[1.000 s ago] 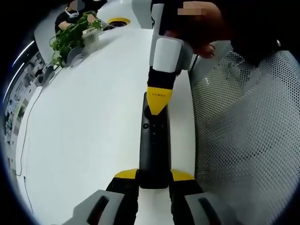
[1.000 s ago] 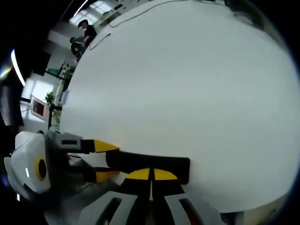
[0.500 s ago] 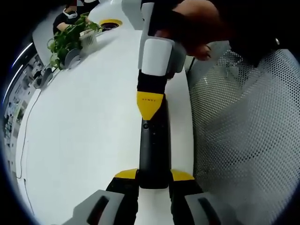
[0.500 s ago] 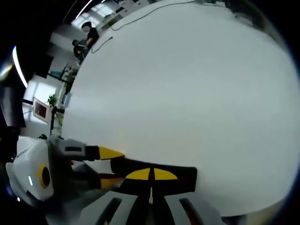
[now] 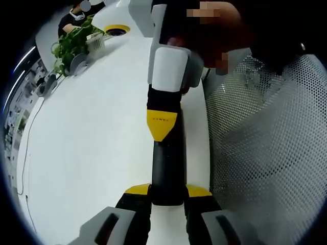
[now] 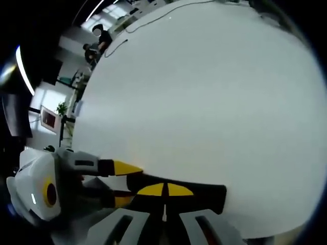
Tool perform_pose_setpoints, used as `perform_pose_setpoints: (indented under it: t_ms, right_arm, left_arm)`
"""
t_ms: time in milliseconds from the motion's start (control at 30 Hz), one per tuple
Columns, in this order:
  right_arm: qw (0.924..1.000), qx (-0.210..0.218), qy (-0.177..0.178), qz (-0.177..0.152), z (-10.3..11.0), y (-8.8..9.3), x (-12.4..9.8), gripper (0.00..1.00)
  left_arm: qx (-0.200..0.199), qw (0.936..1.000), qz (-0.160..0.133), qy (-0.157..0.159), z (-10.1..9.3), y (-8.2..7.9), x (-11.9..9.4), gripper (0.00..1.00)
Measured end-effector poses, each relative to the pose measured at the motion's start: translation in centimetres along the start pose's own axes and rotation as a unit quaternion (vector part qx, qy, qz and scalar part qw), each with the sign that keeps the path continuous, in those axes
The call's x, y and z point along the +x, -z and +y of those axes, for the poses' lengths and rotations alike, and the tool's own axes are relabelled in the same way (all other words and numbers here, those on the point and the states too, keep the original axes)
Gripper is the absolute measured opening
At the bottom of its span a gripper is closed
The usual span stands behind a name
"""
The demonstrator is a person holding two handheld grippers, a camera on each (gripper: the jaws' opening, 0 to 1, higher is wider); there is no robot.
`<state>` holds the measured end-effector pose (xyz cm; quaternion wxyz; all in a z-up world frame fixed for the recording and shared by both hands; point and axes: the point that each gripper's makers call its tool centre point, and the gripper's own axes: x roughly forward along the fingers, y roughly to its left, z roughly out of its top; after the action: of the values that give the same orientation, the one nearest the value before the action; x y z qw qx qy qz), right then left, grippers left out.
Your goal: Press the specified remote control buttons in sequence, fully releasing each button before pressing the next.
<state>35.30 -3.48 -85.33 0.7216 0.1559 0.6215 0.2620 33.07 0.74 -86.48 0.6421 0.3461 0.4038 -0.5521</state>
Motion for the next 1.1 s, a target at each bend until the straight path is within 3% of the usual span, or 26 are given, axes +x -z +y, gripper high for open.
perform_pose_setpoints:
  t_ms: [733,967,1100]
  right_arm:
    - [0.9993,-0.032,0.012,-0.017,0.01,-0.29,0.34,0.00]
    - [0.9993,-0.033,0.013,-0.015,0.08,-0.31,0.29,0.00]
    - [0.9999,-0.011,0.004,-0.009,-0.01,-0.26,0.18,0.00]
  left_arm:
    - [0.005,1.0000,0.005,0.003,0.08,-0.02,0.08,0.24]
    - [0.000,1.0000,0.000,0.002,0.09,-0.03,0.01,0.24]
    - [-0.001,1.0000,-0.001,0.001,0.13,-0.02,0.04,0.24]
